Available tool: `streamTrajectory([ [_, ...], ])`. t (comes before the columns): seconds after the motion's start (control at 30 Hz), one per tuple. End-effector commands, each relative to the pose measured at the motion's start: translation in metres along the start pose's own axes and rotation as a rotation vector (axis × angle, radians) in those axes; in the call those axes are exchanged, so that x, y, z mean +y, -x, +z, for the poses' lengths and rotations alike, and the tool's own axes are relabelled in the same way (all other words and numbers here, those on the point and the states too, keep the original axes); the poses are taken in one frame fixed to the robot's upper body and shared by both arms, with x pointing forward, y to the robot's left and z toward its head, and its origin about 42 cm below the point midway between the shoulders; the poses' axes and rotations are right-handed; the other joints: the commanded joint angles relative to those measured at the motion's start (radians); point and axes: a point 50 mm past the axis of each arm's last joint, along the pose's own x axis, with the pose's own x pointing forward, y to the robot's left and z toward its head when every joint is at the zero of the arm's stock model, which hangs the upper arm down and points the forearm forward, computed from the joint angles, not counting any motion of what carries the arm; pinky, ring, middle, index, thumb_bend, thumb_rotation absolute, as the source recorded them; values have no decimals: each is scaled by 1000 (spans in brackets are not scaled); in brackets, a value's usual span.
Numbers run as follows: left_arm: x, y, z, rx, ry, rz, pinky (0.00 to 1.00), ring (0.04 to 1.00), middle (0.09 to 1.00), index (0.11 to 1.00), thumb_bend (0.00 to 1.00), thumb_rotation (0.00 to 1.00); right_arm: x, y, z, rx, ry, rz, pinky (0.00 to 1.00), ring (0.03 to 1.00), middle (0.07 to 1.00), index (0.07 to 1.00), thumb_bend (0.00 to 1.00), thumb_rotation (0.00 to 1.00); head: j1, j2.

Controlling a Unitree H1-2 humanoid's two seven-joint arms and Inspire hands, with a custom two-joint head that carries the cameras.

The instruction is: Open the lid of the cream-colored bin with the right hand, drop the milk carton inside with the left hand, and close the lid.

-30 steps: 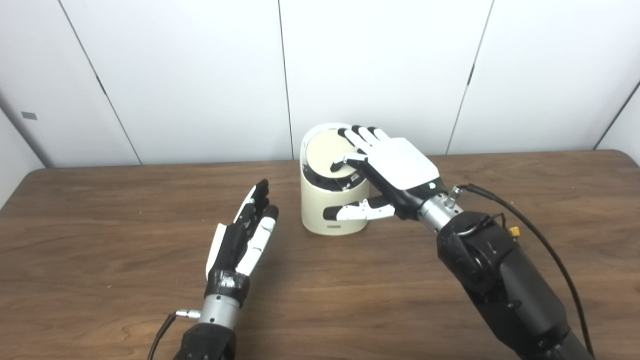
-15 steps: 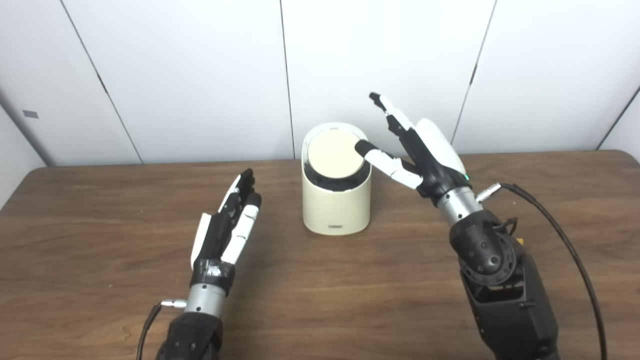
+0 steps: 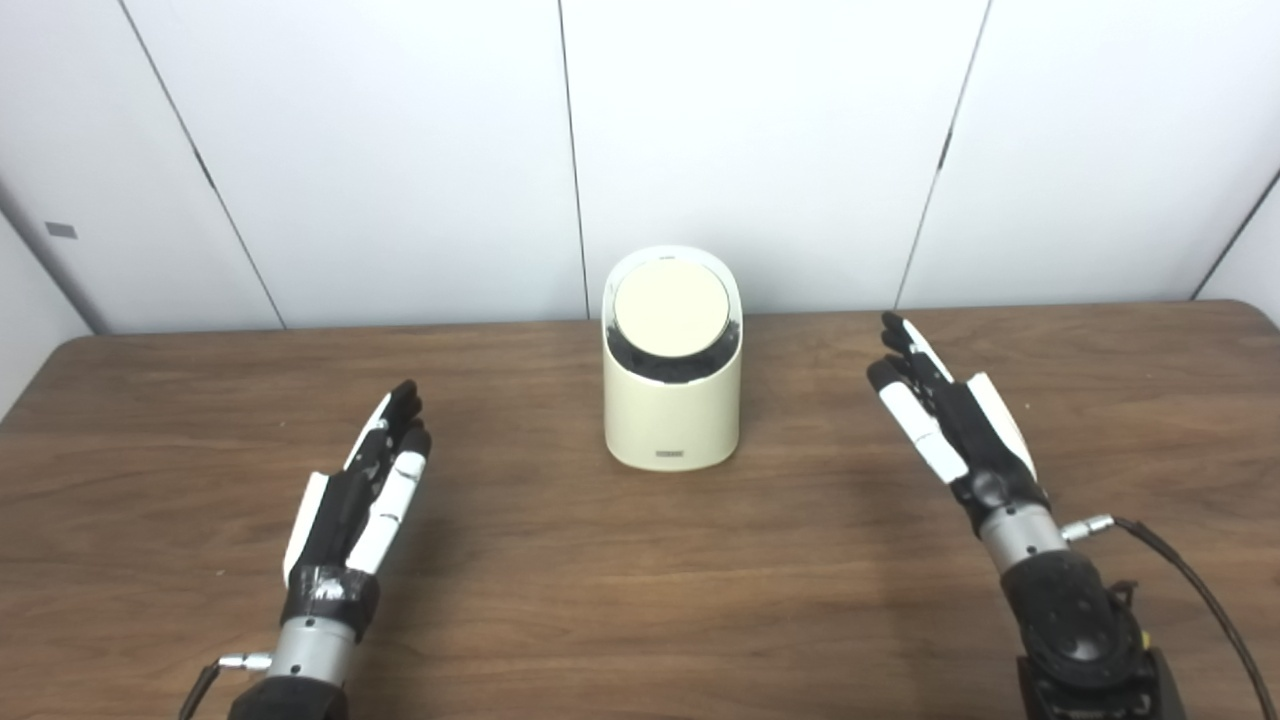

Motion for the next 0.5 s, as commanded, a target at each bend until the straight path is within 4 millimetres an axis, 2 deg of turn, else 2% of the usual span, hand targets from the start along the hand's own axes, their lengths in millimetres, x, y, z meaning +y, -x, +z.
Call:
streamTrajectory([
  [0.0,8,4,10,-46,-6,-15,1000,994,996,1000,460,736,-6,4,6,-70,-58,-23,883,939,956,951,613,1000,-3,2],
  [0.1,15,14,4,-23,-1,-18,1000,1000,1000,1000,432,744,-7,16,-7,-67,-128,-19,933,962,968,962,563,1000,-9,5],
  [0.2,18,24,-9,-20,-26,-17,1000,1000,1000,1000,463,787,-4,28,-12,-76,-165,-36,917,945,947,945,533,1000,-13,7],
  [0.27,17,31,-19,-12,-14,-22,1000,1000,1000,1000,459,782,1,34,-15,-73,-215,-45,919,936,939,938,518,997,-16,10],
  [0.43,9,43,-38,-22,-26,12,1000,995,1000,1000,415,780,13,46,-26,-77,-266,-62,896,919,932,931,550,1000,-13,10],
  [0.47,7,46,-41,-25,-25,31,974,964,977,999,425,752,15,50,-27,-79,-272,-63,908,928,936,931,589,1000,-14,10],
])
